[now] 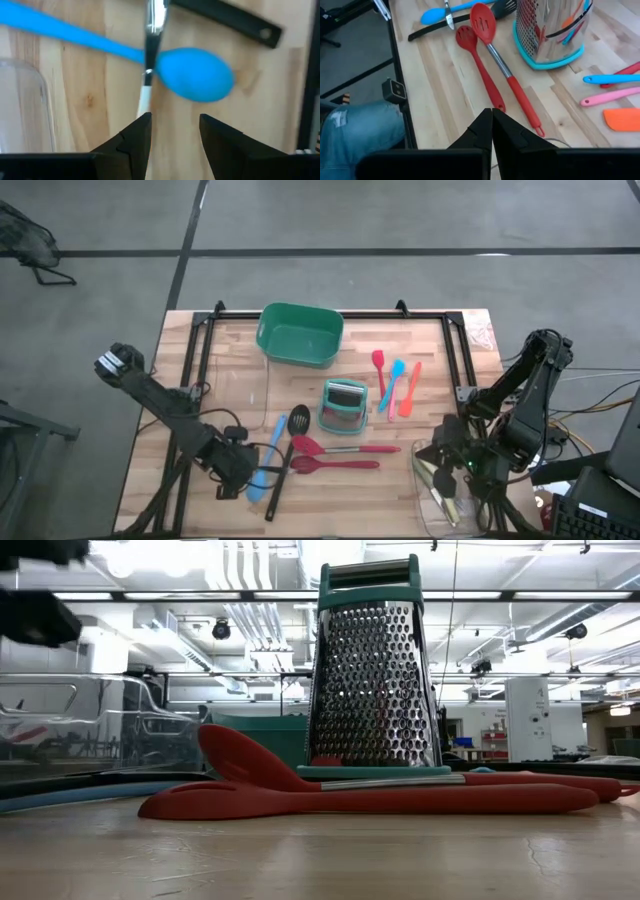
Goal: Pick & Place Kitchen Items
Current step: Put the orange table knife into the bottom transparent bin
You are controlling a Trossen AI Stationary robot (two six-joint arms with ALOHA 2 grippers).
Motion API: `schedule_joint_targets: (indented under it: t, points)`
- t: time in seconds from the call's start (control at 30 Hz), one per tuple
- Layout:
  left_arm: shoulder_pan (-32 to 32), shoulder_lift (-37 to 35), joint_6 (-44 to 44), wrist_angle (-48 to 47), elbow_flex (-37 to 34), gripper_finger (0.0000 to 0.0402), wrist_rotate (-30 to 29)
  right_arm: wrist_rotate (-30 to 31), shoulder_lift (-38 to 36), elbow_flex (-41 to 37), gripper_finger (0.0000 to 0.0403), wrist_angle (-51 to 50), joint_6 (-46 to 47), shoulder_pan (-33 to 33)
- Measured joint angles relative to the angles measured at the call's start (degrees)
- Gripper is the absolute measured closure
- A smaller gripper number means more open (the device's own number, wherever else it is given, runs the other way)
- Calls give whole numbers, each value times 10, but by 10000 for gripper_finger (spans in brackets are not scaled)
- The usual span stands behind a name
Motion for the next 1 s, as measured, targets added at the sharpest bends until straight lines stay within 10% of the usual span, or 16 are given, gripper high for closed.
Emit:
schedule_joint_targets:
  t: [1.0]
  points:
    - [-49, 160, -47, -10, -5, 246, -120, 82, 3, -4, 394, 61, -76, 0]
